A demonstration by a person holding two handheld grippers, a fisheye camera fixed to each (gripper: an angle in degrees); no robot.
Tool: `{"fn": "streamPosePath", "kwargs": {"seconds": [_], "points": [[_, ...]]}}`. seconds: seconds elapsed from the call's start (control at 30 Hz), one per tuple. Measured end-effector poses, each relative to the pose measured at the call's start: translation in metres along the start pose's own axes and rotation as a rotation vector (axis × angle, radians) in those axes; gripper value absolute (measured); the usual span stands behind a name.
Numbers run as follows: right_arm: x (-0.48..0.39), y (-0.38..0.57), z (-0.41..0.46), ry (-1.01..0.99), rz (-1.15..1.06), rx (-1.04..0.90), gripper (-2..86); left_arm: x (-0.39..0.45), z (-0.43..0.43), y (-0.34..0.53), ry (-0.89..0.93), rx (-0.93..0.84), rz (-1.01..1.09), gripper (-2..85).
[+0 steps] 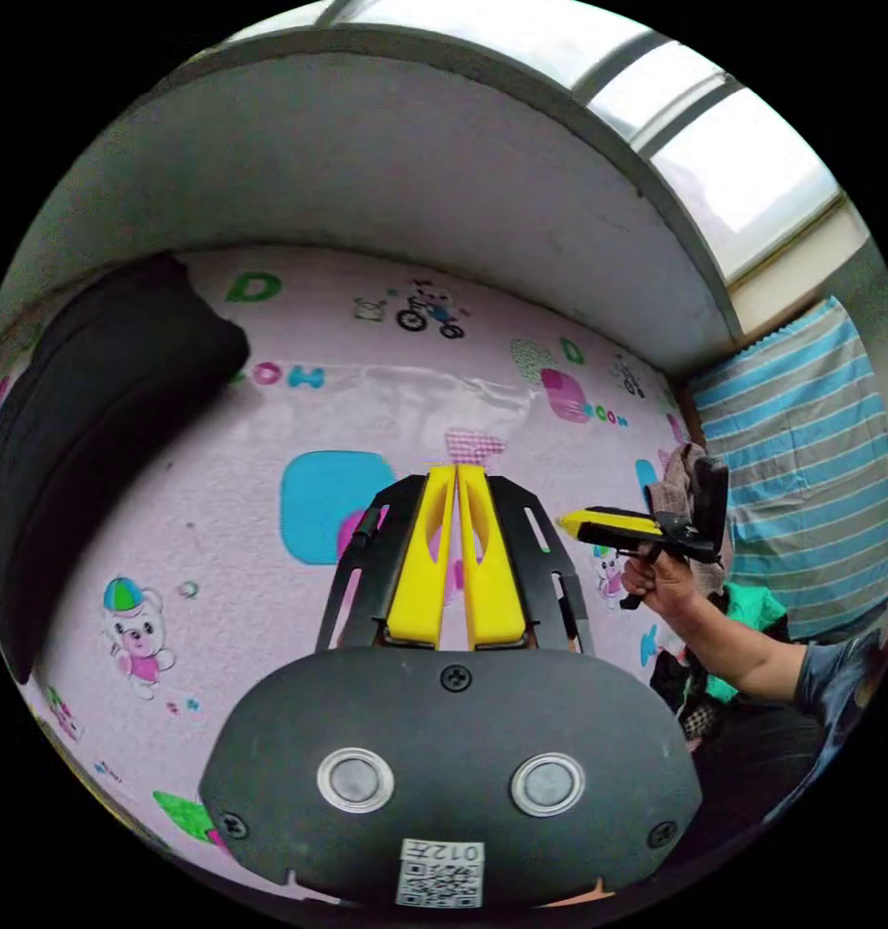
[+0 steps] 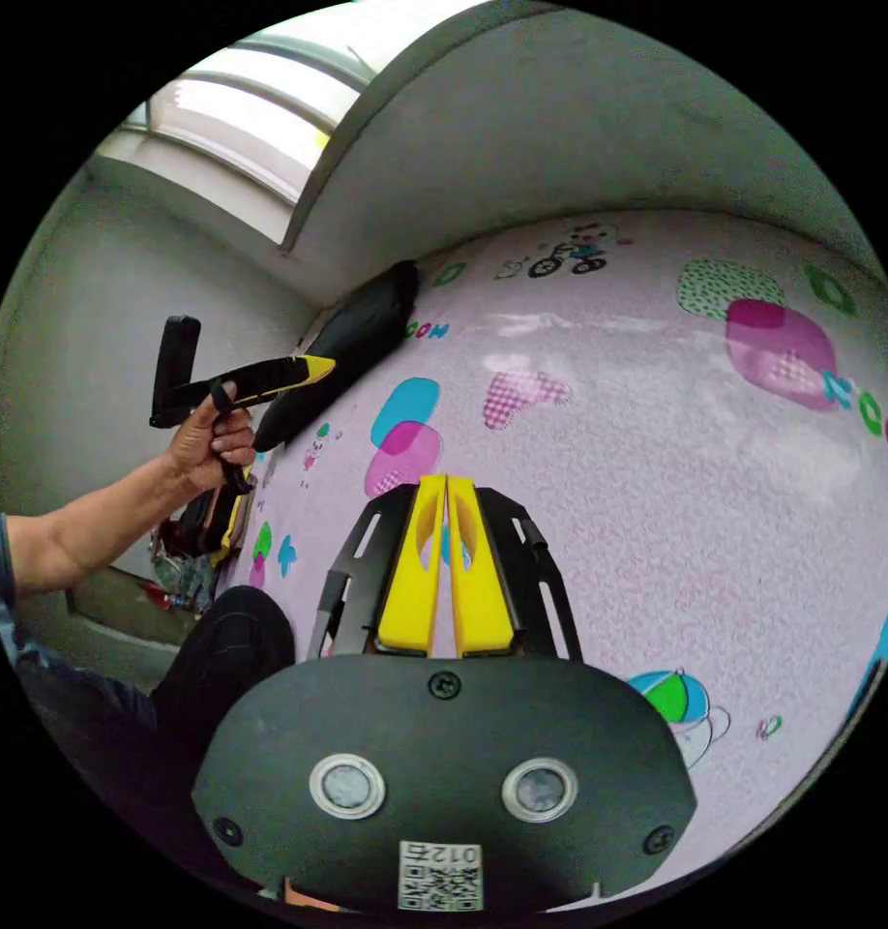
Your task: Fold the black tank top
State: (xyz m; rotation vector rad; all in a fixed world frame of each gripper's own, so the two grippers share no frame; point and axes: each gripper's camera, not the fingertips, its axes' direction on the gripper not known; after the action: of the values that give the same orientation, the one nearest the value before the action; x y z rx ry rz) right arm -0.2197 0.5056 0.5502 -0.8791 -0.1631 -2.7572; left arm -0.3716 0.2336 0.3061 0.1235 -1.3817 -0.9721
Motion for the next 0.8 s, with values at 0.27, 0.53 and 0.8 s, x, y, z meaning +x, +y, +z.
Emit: {"fn": "streamPosePath", "kwargs": {"seconds": [0.27, 0.53, 0.8], "points": [[-0.015, 0.104, -0.038, 0.152, 0.136, 0.059, -0.8, 0.004, 0.056, 0.007, 0.221, -0.037, 0.022, 0.9], [-0.074, 0.209, -0.138, 0.371, 0.132, -0.093, -0.7, 0.011, -0.02, 0.03, 0.319, -0.058, 0.114, 0.9], [-0.117, 0.376, -0.192, 0.519, 0.393, -0.23, 4.6, 0.007, -0.109, 0.065, 0.353, -0.149, 0.298, 1.0]]}}
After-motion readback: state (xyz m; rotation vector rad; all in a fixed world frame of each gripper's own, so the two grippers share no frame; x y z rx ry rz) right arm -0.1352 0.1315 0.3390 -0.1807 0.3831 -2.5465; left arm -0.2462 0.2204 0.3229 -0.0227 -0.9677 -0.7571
